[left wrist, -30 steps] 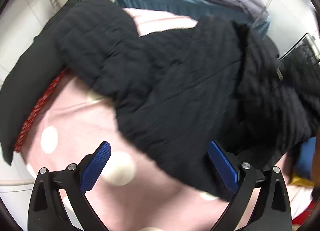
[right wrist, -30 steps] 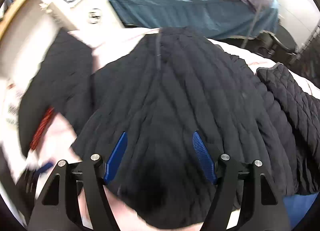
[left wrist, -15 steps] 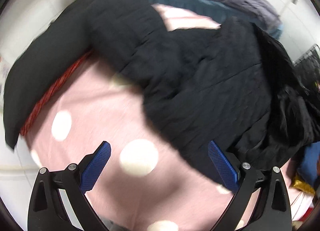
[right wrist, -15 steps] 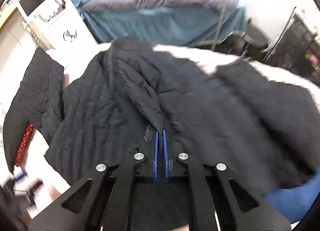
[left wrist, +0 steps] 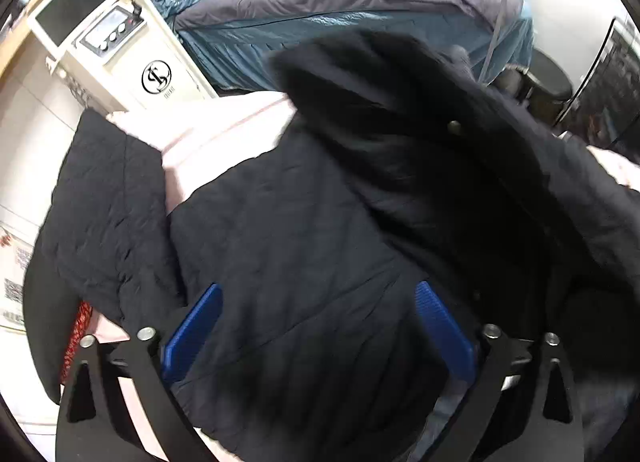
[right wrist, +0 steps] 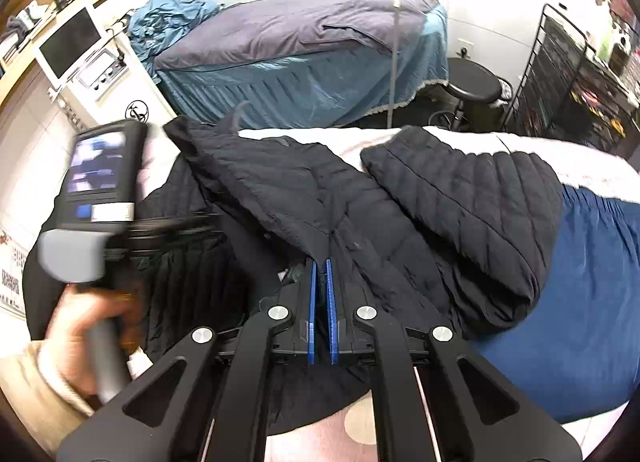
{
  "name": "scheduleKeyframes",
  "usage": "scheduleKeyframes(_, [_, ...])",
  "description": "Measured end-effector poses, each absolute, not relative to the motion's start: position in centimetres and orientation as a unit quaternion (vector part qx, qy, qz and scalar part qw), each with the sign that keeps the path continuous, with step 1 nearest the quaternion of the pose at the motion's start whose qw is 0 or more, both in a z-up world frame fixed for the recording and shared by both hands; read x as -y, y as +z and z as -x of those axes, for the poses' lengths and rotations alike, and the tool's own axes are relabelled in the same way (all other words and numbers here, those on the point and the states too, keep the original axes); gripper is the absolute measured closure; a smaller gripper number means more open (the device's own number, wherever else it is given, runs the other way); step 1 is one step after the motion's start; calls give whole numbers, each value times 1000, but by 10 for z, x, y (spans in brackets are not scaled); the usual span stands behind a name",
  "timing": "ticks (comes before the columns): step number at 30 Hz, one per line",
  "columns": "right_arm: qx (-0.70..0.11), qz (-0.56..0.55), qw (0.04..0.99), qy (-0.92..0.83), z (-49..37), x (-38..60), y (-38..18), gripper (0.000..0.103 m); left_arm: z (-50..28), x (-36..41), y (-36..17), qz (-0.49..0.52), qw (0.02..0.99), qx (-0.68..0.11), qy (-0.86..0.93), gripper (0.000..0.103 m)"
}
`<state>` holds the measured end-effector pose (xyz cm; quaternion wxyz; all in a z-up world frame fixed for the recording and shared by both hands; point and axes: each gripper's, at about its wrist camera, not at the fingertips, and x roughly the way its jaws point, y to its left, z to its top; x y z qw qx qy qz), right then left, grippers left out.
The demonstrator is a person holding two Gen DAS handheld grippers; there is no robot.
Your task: Fold large clothes
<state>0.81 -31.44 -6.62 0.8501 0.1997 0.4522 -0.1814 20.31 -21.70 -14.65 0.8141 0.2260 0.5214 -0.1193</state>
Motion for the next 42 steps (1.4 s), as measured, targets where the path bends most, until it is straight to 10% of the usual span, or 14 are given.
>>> scheduleKeyframes(3, [-457, -192, 850, -179, -13, 315, -66, 98, -212, 224, -162, -244, 810, -526, -89, 34])
scheduleKeyframes(5, [-460, -195, 848, -179, -13, 318, -68, 98, -222, 214, -169, -239, 797, -550, -73, 75])
scheduleKeyframes(8, [-462, -203, 844, -180, -9, 323, -68, 98, -230, 174, -162, -198, 790, -575, -72, 101])
scheduleKeyframes(18, [-456, -198, 854, -156, 6, 318, -53, 98, -218, 10, -100, -82, 804, -585, -66, 102])
scheduleKeyframes(19, [-452, -197, 856, -153, 6, 314, -51, 98, -215, 15, -100, -80, 805, -583, -71, 89])
scheduleKeyframes(20, [-451, -198, 857, -151, 5, 314, -49, 98, -213, 22, -102, -80, 806, -581, -77, 50])
scheduleKeyframes(22, [-448, -204, 857, -152, 6, 315, -48, 98, -201, 50, -105, -75, 816, -562, -111, 6])
scheduleKeyframes(33, [-445, -248, 843, -174, 14, 321, -45, 98, -194, 235, -167, -247, 818, -508, -109, 15])
scheduleKeyframes(42, [-451, -254, 837, -181, 0, 337, -52, 98, -214, 174, -178, -226, 798, -550, -96, 85])
